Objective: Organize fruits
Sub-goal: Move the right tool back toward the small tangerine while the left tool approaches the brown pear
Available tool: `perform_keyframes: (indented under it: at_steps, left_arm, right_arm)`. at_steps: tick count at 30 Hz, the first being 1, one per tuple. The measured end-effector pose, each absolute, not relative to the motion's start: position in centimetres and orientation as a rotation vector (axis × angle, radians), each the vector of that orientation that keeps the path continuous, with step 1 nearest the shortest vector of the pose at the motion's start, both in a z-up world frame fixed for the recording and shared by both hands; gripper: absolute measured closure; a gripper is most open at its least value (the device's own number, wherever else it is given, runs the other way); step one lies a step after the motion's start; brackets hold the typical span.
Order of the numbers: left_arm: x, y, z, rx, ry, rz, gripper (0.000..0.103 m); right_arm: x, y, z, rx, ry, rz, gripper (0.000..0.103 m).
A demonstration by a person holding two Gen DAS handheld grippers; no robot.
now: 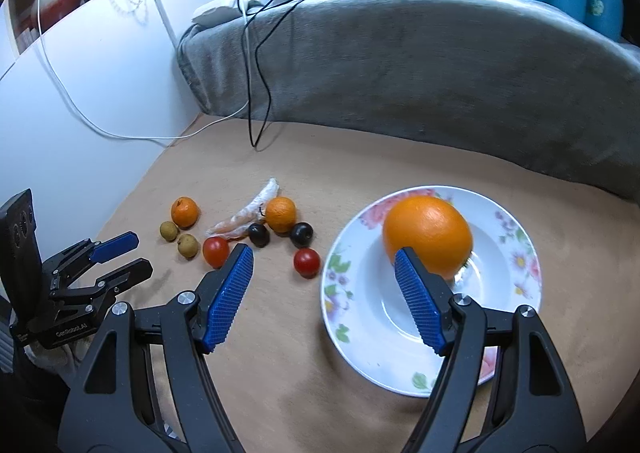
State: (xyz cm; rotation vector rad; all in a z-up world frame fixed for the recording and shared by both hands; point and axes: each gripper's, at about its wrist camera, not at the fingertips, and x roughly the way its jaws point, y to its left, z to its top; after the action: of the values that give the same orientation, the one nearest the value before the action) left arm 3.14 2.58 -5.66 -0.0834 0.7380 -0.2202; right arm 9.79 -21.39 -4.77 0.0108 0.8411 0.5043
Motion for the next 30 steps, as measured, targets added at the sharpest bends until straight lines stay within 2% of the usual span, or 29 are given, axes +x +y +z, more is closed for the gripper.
perform_keyframes:
  at_steps: [11, 18, 19, 21, 27, 30]
  left_arm:
    - [4.3, 3.7, -7.2, -0.099, 0.781, -0.205, 0.047]
    - [5.2, 4.5, -8.1, -0.130, 0.808, -0.210, 0.057]
    - [5.3, 4.6, -8.2, -0.134, 0.809, -0.211, 0.058]
    - [5.6, 4.7, -8.3, -0.136, 0.812, -0.212, 0.059]
    - [6.2, 4.8, -8.7, -0.142, 0.831, -0.211, 0.061]
    - [6.4, 4.5, -8.9, -0.130, 0.841, -0.213, 0.062]
  right_arm:
    - [12.3, -18.4, -5.5, -0.021, 0.877, 0.546, 0.027]
    - [14.1, -16.2, -6.7, -0.069, 0.914, 0.562, 0.027]
    - [14.4, -16.0, -6.9, -0.072, 0.921, 0.566, 0.028]
    - [14.9, -15.3, -7.4, -0.080, 0.938, 0.576, 0.038]
    - [16.2, -13.4, -8.8, -0.113, 0.982, 0.610, 0.047]
    - [16.7, -12.9, -9.2, -0.115, 0.996, 0.617, 0.047]
